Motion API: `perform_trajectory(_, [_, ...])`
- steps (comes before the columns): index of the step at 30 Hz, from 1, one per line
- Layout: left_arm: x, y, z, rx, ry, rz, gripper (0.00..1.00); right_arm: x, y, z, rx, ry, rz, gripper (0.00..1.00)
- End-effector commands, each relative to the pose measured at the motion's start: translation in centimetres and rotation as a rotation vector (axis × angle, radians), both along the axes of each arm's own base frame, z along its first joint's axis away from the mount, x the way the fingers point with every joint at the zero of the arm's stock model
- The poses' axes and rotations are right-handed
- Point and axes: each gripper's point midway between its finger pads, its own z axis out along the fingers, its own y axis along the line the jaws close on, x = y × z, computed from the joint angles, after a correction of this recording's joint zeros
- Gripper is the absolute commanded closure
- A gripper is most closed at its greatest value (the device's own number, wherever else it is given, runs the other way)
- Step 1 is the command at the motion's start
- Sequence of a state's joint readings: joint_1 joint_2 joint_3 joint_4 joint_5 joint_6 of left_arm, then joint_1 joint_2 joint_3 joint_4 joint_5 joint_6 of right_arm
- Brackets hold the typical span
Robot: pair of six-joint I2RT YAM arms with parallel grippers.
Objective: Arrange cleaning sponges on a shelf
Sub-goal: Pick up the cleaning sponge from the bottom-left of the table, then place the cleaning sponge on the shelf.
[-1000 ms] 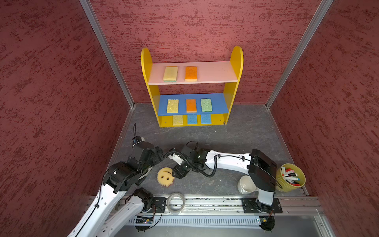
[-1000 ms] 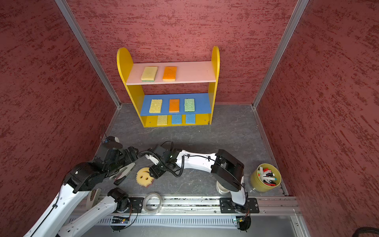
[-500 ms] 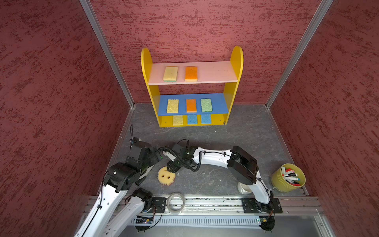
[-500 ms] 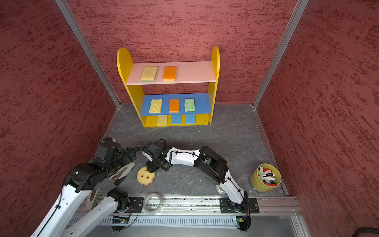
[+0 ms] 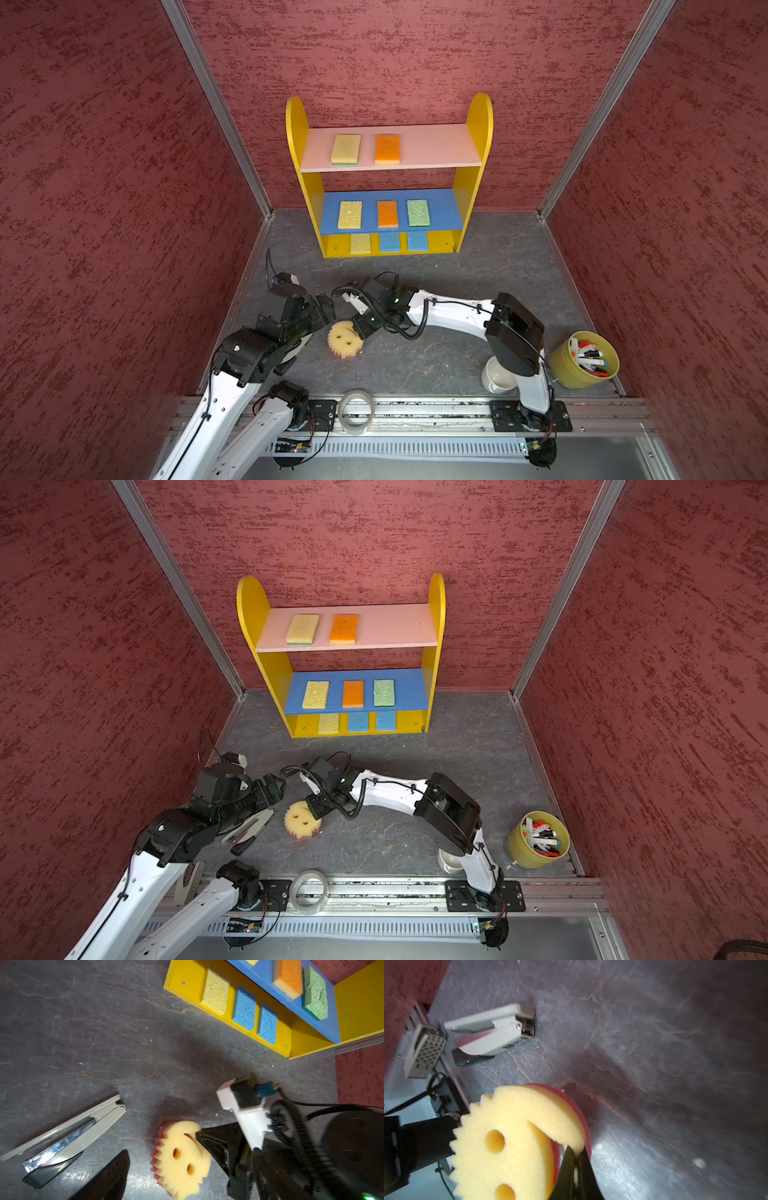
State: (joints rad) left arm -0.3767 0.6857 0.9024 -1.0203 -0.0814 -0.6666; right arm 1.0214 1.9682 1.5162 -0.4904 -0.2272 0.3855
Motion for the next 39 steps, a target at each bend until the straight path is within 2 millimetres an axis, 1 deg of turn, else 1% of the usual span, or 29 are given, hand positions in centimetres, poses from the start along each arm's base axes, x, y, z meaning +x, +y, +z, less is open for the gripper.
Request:
perform_trajectory(1, [1.6,-3.0,2.1,-0.075,-0.067,-0.116,0.12,3.5,-4.0,7.3,0.04,-0.079,-0.121,0.95])
perform_trajectory(3, [2.3,-4.7,3.0,-0.099,-0.082,-0.168,0.15,5.1,-6.4,9.8,0.021,-0.109,-0.173,0.95])
perform_trajectory(4, [2.5,-5.5,3.5,-0.107,-0.089,-0.19,0.15,5.8,-7.3,10.7,0.011,-0.126,-0.196,0.95])
perform_trajectory(6, [3.1,-7.6,5.2,-0.134,-0.131,-0.244,0.15,7.3,-9.3,12.8,-0.009,-0.174,-0.242,0.95])
perform_trajectory(8, [3.6,-9.2,6.9,-0.144,-0.169,-0.288,0.17,8.3,-10.6,14.7,-0.026,-0.211,-0.27,0.95])
perform_trajectory(11, [4.6,-11.2,9.0,-0.154,-0.207,-0.33,0.19,9.1,-11.7,16.9,-0.055,-0.254,-0.275,0.95])
perform_trajectory(13, [5.2,-12.1,10.7,-0.177,-0.261,-0.348,0.2,9.3,-12.0,17.7,-0.074,-0.268,-0.277,0.96])
perform_trajectory(14, [5.4,-12.4,11.8,-0.192,-0.3,-0.349,0.21,9.5,-12.2,18.0,-0.078,-0.275,-0.279,0.96])
perform_trajectory(16, [5.7,-12.5,13.4,-0.22,-0.359,-0.34,0.22,9.7,-12.4,18.4,-0.08,-0.281,-0.283,0.96])
perform_trajectory(17, [5.9,-12.6,13.8,-0.227,-0.379,-0.337,0.23,9.8,-12.4,18.7,-0.075,-0.283,-0.285,0.96])
perform_trajectory(22, [7.2,-12.3,13.3,-0.191,-0.365,-0.283,0.29,10.1,-12.4,19.8,-0.035,-0.278,-0.292,0.96])
perform_trajectory(27, [7.9,-11.8,12.3,-0.146,-0.313,-0.239,0.29,10.3,-12.6,20.6,-0.005,-0.286,-0.315,0.96])
perform_trajectory(31, [8.0,-12.0,11.2,-0.143,-0.276,-0.234,0.21,10.5,-13.1,21.8,0.027,-0.299,-0.337,0.97])
perform_trajectory(32, [8.1,-12.2,11.1,-0.15,-0.28,-0.238,0.21,10.4,-13.1,22.1,0.039,-0.299,-0.336,0.97])
perform_trajectory(33, [8.2,-12.3,11.2,-0.158,-0.287,-0.239,0.21,10.3,-13.1,22.4,0.051,-0.298,-0.336,0.97])
perform_trajectory(37, [9.0,-13.8,12.6,-0.213,-0.34,-0.279,0.29,9.8,-13.0,22.9,0.092,-0.28,-0.334,0.97])
perform_trajectory(39, [9.2,-14.3,12.6,-0.225,-0.329,-0.288,0.33,9.7,-13.1,23.3,0.11,-0.282,-0.344,0.98])
